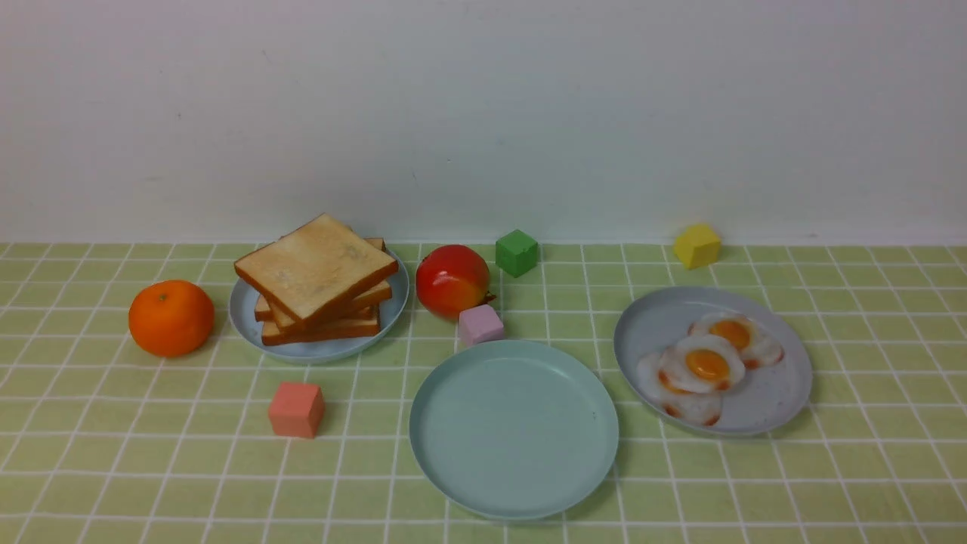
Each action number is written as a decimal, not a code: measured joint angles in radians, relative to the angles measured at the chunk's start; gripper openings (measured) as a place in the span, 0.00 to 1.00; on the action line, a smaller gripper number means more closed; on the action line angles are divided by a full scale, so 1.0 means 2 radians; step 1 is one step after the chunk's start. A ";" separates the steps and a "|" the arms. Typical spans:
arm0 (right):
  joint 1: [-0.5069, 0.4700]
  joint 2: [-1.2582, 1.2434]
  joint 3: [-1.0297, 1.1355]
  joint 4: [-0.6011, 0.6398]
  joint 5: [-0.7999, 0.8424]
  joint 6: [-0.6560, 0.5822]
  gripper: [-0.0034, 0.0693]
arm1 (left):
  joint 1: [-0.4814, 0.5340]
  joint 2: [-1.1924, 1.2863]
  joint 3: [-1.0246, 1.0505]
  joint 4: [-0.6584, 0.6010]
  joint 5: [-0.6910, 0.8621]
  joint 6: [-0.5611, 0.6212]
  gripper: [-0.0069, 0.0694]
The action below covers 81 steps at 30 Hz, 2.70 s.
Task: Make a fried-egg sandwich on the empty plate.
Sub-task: Use the left arm to grab a slice of bread
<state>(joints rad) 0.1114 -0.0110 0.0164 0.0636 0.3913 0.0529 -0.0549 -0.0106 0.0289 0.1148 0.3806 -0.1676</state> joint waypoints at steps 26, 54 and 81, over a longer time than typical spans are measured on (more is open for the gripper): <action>0.000 0.000 0.000 0.000 0.000 0.000 0.38 | 0.000 0.000 0.000 0.000 0.000 0.000 0.40; 0.000 0.000 0.005 0.000 -0.164 0.000 0.38 | 0.000 0.000 0.000 -0.001 -0.090 0.000 0.40; 0.000 0.214 -0.337 0.082 -0.208 0.079 0.38 | 0.000 0.149 -0.317 -0.165 -0.128 -0.171 0.40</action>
<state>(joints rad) 0.1106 0.4174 -0.6579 0.2284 -0.0253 0.2106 -0.0549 0.2875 -0.6053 -0.2152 0.1248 -0.5103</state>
